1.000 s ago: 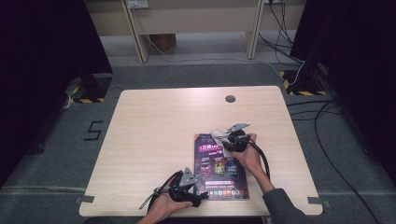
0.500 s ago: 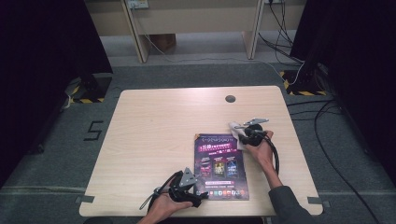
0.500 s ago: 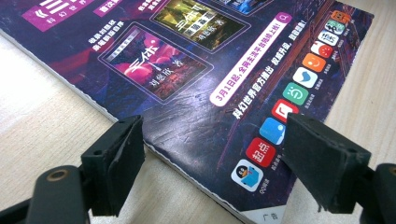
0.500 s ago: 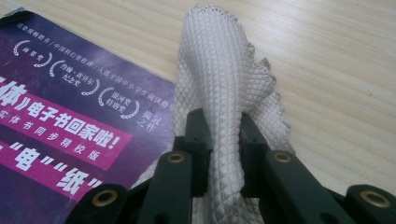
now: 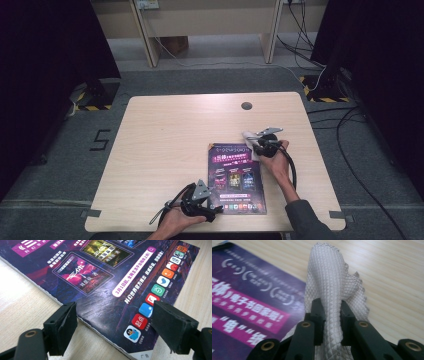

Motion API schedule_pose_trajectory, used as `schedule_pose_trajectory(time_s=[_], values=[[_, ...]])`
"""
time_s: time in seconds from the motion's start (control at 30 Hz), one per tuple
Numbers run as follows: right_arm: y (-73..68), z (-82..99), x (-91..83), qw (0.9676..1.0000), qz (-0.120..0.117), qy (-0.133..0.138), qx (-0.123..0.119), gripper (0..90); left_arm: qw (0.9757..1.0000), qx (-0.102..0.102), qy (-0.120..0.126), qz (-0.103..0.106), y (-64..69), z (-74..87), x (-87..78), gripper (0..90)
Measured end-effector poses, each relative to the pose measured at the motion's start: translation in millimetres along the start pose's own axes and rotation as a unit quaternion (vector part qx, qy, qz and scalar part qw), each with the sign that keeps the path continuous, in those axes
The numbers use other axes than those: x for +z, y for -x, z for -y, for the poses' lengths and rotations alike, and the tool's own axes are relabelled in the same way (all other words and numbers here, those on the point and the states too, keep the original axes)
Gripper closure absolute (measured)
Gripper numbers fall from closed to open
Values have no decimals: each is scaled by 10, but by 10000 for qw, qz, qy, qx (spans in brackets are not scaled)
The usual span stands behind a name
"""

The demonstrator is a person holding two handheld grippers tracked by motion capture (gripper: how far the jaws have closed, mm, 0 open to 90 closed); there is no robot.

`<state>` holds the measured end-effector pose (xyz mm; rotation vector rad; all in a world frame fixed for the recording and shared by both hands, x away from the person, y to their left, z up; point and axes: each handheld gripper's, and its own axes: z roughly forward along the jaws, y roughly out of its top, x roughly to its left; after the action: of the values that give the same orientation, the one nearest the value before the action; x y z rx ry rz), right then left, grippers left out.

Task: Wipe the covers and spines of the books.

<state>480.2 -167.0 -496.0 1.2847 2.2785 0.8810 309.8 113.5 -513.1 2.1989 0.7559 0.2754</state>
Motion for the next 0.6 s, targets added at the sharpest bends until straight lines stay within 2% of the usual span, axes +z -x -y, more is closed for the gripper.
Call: schedule_pose_trajectory(time_s=[0.07,0.13,0.2,0.3,0.37,0.43,0.5,0.6], values=[[18,7,-5,10000,36,14,34,785,10000,-5,1,6,-2,0,1,199],[34,5,-13,9998,175,-10,-17,786,10000,-2,7,2,0,2,0,200],[57,18,-16,9999,101,10,76,788,10000,-7,4,9,-2,1,1,200],[24,18,-25,9999,113,-9,2,790,10000,-3,2,-4,2,0,0,200],[-48,15,-20,9999,-139,-37,9,790,10000,2,-3,-2,1,-1,0,200],[-146,-1,-11,9996,-234,-66,-160,790,10000,-1,-6,8,-2,-1,1,199],[-242,-16,-1,9988,-428,-91,-215,790,10000,4,-5,10,-3,-2,1,198],[-320,-38,13,9982,-424,-100,-402,788,10000,17,1,-3,2,0,-1,199]])
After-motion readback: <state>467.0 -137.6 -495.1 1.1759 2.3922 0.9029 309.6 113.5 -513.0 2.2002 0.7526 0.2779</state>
